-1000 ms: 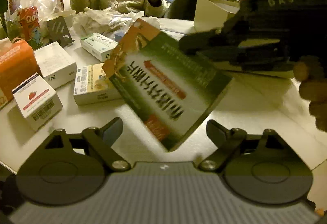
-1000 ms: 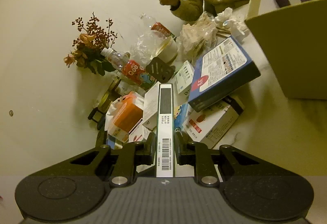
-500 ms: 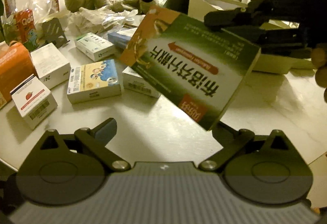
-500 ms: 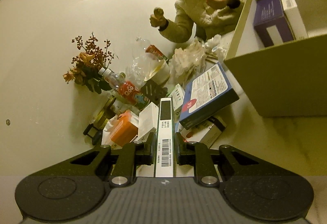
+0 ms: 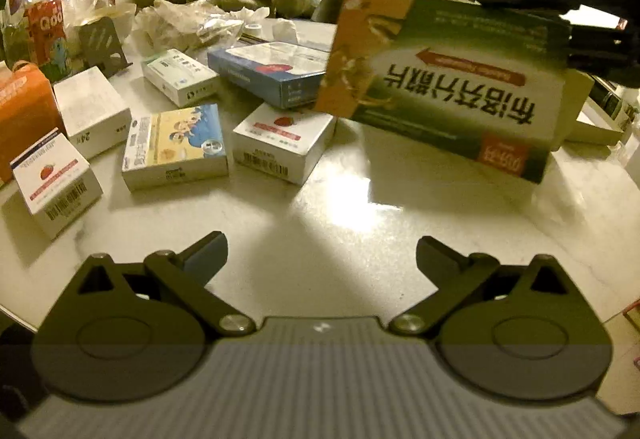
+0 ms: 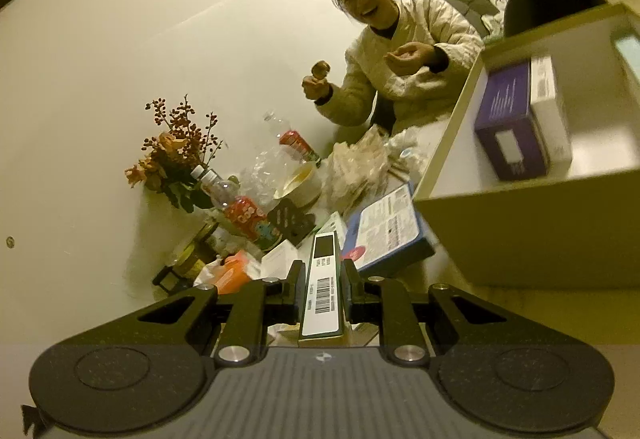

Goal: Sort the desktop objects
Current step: 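Carry the green-and-white box with the right gripper over the beige box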

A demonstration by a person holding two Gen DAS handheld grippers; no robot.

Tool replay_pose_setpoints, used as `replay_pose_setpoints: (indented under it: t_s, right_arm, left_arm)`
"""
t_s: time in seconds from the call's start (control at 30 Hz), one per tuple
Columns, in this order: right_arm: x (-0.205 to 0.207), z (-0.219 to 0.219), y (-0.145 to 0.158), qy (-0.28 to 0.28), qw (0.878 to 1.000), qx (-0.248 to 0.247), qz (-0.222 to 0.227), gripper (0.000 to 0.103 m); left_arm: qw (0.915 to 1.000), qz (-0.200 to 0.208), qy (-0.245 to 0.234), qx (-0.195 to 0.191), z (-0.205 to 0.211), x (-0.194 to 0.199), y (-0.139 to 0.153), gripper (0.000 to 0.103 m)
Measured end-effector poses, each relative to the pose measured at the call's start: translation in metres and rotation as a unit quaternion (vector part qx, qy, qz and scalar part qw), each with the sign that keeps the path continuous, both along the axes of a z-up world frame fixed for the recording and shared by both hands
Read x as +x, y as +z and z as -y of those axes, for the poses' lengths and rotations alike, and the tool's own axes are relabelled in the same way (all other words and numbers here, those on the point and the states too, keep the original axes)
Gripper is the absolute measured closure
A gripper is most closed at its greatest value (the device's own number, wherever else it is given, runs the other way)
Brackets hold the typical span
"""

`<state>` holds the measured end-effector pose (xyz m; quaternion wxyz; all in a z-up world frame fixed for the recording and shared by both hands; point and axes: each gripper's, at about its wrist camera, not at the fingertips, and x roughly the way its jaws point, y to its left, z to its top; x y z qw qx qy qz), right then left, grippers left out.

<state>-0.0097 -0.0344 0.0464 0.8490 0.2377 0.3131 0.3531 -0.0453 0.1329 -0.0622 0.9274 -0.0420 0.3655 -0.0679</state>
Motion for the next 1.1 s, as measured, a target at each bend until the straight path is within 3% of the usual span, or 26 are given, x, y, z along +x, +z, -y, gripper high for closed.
replay_pose_setpoints:
  t_s: [0.13,0.3,0.73,0.97,1.1]
  right_arm:
    - [-0.001,-0.002,0.003,-0.003,0.999,-0.045,0.015,0.083]
    - [-0.014,-0.019,-0.007,0.016,0.988,-0.145,0.041,0.082]
    - [-0.008,-0.043,-0.029,0.062,0.973,-0.221,0.018,0.080]
    - [0.002,-0.057,-0.034,0.084,0.967,-0.239,0.019,0.081]
    - [0.002,-0.055,-0.032,0.082,0.970,-0.227,0.024,0.081]
  left_arm:
    - [1.0000,-0.001,-0.002,-0.001,0.000,0.000,-0.001,0.001]
    - [1.0000,-0.002,-0.001,0.006,-0.001,0.000,-0.002,0.001]
    - [0.9998,-0.004,0.011,0.018,-0.004,0.004,-0.006,0.001]
    - [0.9996,-0.007,0.014,0.024,-0.004,0.006,-0.006,0.001]
    - [0.9995,-0.006,0.020,0.024,-0.007,0.007,-0.004,0.001]
